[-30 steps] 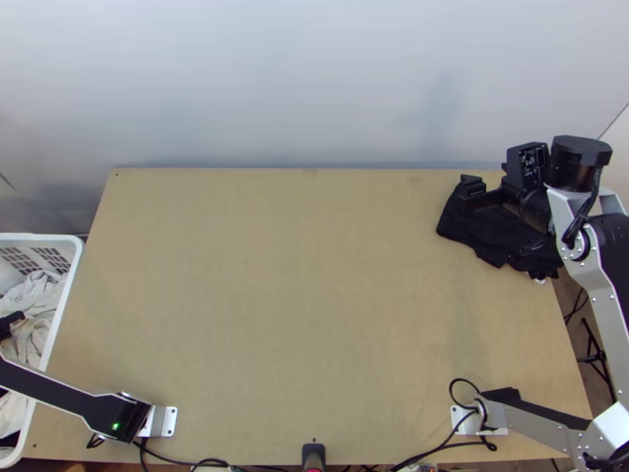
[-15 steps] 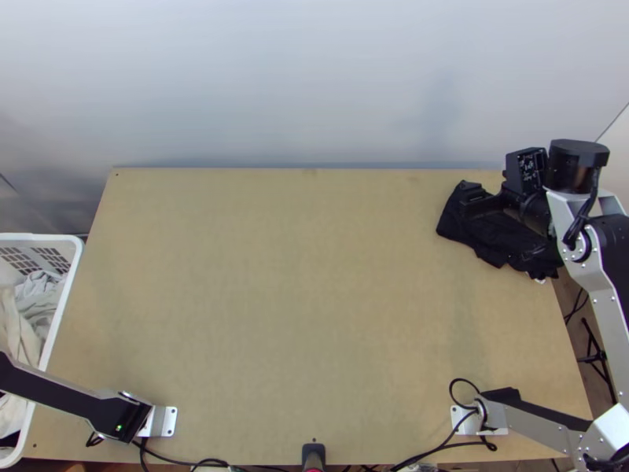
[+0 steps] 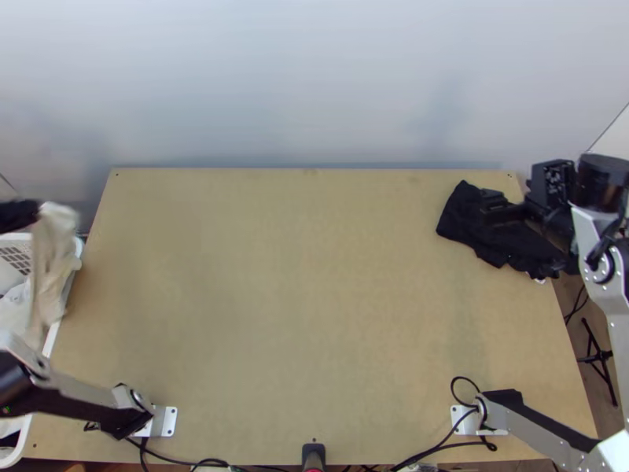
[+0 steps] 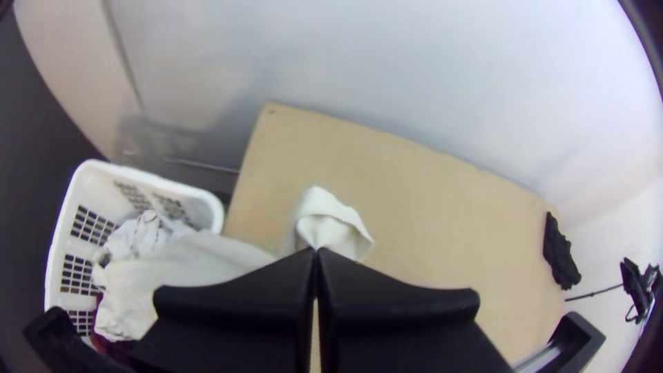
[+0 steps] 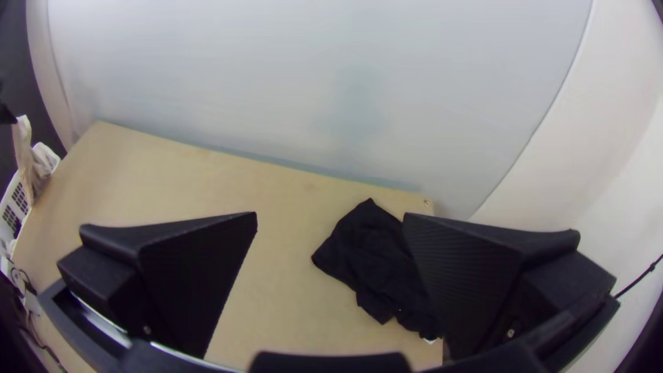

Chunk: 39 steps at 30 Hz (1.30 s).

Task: Fold the t-shirt

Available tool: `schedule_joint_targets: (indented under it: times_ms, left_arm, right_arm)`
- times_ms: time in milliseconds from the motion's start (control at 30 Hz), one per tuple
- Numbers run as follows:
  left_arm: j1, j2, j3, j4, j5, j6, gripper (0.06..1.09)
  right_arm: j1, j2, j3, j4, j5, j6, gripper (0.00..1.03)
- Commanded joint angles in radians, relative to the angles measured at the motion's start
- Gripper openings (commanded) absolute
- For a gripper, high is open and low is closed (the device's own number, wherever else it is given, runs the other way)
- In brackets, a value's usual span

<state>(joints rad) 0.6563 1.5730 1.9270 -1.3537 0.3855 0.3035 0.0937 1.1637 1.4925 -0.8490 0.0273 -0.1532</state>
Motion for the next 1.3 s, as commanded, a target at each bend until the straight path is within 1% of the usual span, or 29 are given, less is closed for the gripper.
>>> schedule_joint_targets:
  times_ms: [0, 133, 200, 333, 467, 600, 700, 767, 800, 833, 900, 933, 1067, 1167, 1267]
  left_arm:
    - [-0.442, -0.156, 0.001, -0.039, 0.016, -0.228, 0.10]
    - [-0.756, -0.177, -0.042, -0.027, 0.015, -0.328, 0.10]
    - [-0.923, -0.169, -0.045, 0.018, 0.004, -0.380, 0.10]
    - [-1.182, -0.130, -0.037, 0.142, -0.002, -0.415, 0.10]
    - [-1.356, -0.021, 0.024, 0.235, -0.002, -0.411, 0.10]
    - [-1.508, 0.154, 0.207, 0.257, -0.002, -0.412, 0.10]
    - [-1.571, 0.303, 0.333, 0.286, -0.004, -0.403, 0.10]
    - [-1.594, 0.352, 0.343, 0.344, -0.004, -0.405, 0.10]
    - [-1.601, 0.374, 0.343, 0.366, -0.004, -0.403, 0.16]
    - [-1.609, 0.395, 0.343, 0.373, -0.004, -0.394, 0.36]
    - [-1.610, 0.420, 0.340, 0.357, -0.013, -0.379, 0.94]
    - [-1.606, 0.420, 0.336, 0.347, -0.036, -0.377, 1.06]
    - [-1.526, 0.351, 0.288, 0.222, -0.157, -0.314, 1.05]
    - [-1.376, 0.266, 0.227, 0.102, -0.169, -0.241, 1.05]
    - [-1.167, 0.163, 0.086, 0.090, -0.171, -0.158, 1.04]
  right_arm:
    - [-0.066, -0.101, -0.077, -0.039, 0.000, 0.007, 0.98]
    - [-0.120, -0.167, -0.109, -0.087, 0.000, 0.007, 0.98]
    - [-0.150, -0.202, -0.124, -0.114, 0.000, 0.009, 0.98]
    - [-0.204, -0.280, -0.159, -0.162, -0.001, 0.011, 0.98]
    - [-0.258, -0.361, -0.189, -0.216, 0.000, 0.011, 0.98]
    - [-0.318, -0.421, -0.201, -0.262, 0.000, 0.011, 0.98]
    - [-0.365, -0.444, -0.204, -0.275, 0.002, 0.011, 0.98]
    - [-0.387, -0.453, -0.204, -0.277, 0.000, 0.011, 0.98]
    - [-0.399, -0.457, -0.204, -0.277, 0.000, 0.017, 0.98]
    - [-0.411, -0.457, -0.206, -0.277, -0.001, 0.023, 0.98]
    - [-0.420, -0.458, -0.207, -0.277, -0.003, 0.026, 0.98]
    - [-0.420, -0.458, -0.209, -0.277, -0.004, 0.027, 0.98]
    - [-0.413, -0.457, -0.207, -0.277, -0.006, 0.024, 0.98]
    - [-0.393, -0.457, -0.213, -0.277, -0.006, 0.021, 0.98]
    - [-0.368, -0.458, -0.233, -0.279, -0.007, 0.021, 0.98]
